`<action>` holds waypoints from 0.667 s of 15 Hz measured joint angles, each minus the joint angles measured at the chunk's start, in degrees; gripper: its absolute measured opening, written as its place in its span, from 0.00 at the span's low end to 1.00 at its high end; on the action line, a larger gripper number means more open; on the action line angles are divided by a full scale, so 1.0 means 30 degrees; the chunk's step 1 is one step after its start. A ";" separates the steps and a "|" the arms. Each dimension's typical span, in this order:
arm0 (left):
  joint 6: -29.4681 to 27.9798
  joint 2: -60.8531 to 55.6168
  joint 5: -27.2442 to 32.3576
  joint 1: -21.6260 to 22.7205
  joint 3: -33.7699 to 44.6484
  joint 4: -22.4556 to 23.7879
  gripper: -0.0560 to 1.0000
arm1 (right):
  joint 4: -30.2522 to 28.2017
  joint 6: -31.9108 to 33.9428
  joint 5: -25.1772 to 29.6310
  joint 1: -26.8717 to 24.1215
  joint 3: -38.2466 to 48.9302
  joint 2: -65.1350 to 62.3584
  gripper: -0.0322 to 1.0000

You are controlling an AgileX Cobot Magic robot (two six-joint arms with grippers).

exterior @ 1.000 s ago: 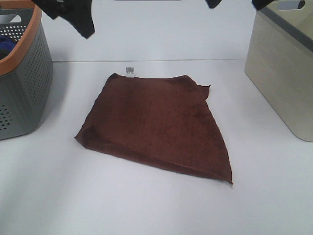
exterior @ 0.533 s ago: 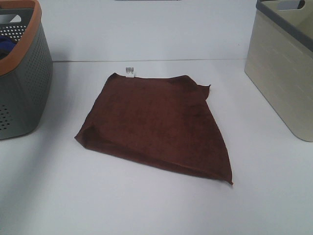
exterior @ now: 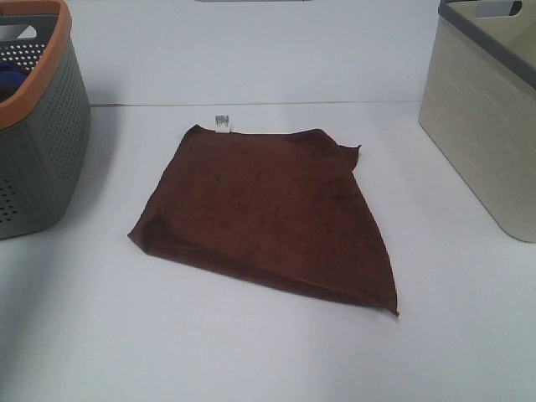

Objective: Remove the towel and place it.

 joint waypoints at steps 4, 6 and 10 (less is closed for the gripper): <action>-0.0363 -0.5252 -0.0726 0.0000 0.5271 0.0038 0.94 | 0.0000 0.0057 0.0000 0.0000 0.6856 -0.6799 0.85; -0.0554 -0.9015 -0.0917 0.0000 0.7964 0.0191 0.94 | -0.0382 -0.0917 0.0000 0.0000 0.9530 -1.1574 0.84; -0.0688 -1.3617 -0.1814 0.0000 1.0753 0.1165 0.94 | -0.2005 -0.1528 -0.0019 0.0000 1.0772 -1.6253 0.84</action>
